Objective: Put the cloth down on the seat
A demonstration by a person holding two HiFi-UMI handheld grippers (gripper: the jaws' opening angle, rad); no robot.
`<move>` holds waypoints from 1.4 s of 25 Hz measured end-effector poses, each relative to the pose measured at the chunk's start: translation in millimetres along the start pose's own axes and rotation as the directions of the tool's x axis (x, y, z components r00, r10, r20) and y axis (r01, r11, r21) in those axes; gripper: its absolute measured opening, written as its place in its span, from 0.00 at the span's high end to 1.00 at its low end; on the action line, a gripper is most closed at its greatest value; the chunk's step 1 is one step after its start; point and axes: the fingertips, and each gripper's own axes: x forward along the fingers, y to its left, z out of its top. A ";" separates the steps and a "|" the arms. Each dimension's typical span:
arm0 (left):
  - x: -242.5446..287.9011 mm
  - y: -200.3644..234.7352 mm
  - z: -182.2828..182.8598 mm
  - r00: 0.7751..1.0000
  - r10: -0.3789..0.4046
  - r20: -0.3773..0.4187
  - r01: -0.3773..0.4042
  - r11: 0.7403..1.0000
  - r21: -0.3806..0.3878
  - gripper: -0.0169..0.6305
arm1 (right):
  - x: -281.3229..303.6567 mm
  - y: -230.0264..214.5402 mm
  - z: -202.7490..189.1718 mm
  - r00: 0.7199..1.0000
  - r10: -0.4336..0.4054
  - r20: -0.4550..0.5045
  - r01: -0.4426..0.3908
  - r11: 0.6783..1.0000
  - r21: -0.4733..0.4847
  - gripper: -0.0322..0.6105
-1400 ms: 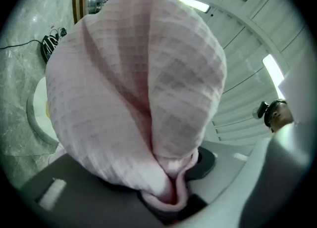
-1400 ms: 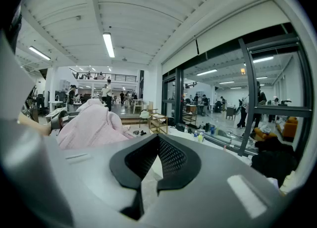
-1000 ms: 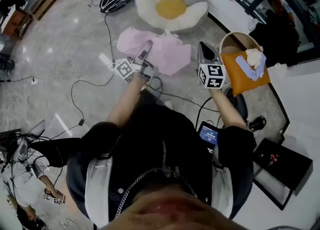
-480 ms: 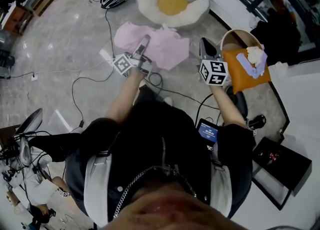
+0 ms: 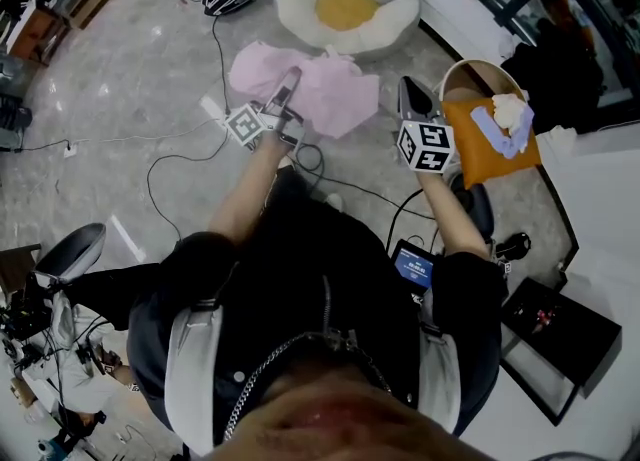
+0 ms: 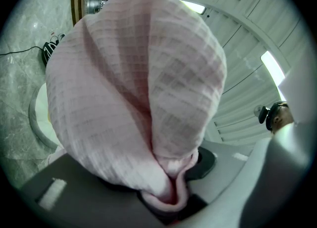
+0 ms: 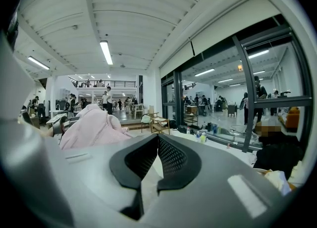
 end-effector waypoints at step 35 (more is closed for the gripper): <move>187.8 125.6 53.1 0.999 0.024 0.039 -0.021 0.996 -0.088 0.63 | 165.1 -116.9 40.3 1.000 -0.011 -0.027 0.010 0.999 -0.036 0.95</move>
